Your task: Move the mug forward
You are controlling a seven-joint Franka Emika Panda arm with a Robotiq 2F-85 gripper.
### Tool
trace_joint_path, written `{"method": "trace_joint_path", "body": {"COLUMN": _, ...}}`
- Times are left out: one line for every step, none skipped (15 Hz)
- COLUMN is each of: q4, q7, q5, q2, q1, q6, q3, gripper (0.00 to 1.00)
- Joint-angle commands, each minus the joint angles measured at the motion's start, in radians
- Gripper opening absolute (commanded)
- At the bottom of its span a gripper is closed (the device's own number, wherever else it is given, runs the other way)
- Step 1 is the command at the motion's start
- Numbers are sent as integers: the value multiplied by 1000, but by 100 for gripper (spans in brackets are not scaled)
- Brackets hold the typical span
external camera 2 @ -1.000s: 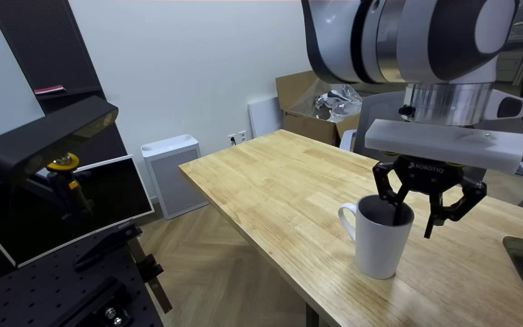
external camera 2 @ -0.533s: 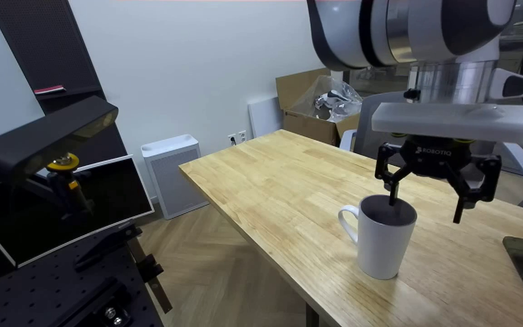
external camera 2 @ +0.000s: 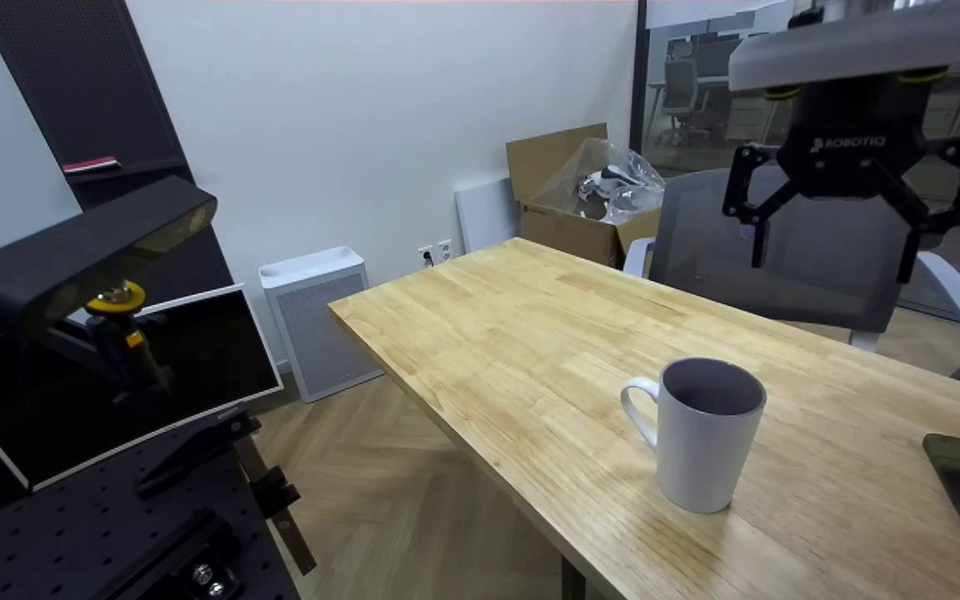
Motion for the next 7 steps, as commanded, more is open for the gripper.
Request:
{"method": "trace_joint_path", "body": {"q4": 10, "q7": 2, "q5": -5, "q2": -9, "q1": -9, "q6": -21, "q3": 8, "gripper": 100}}
{"method": "trace_joint_path", "body": {"q4": 12, "q7": -1, "q5": -4, "q2": -15, "q1": -10, "q6": -27, "q3": 8, "gripper": 100}}
{"method": "trace_joint_path", "body": {"q4": 11, "q7": -2, "q5": -4, "q2": -14, "q1": -11, "q6": -27, "q3": 9, "gripper": 100}}
{"method": "trace_joint_path", "body": {"q4": 10, "q7": -3, "q5": -4, "q2": -12, "q1": -11, "q6": -26, "q3": 9, "gripper": 100}}
{"method": "trace_joint_path", "body": {"q4": 10, "q7": -3, "q5": -4, "q2": -8, "q1": -11, "q6": -25, "q3": 9, "gripper": 100}}
{"method": "trace_joint_path", "body": {"q4": 10, "q7": -3, "q5": -4, "q2": -6, "q1": -11, "q6": -24, "q3": 10, "gripper": 100}}
{"method": "trace_joint_path", "body": {"q4": 10, "q7": -3, "q5": -4, "q2": -4, "q1": -11, "q6": -24, "q3": 10, "gripper": 100}}
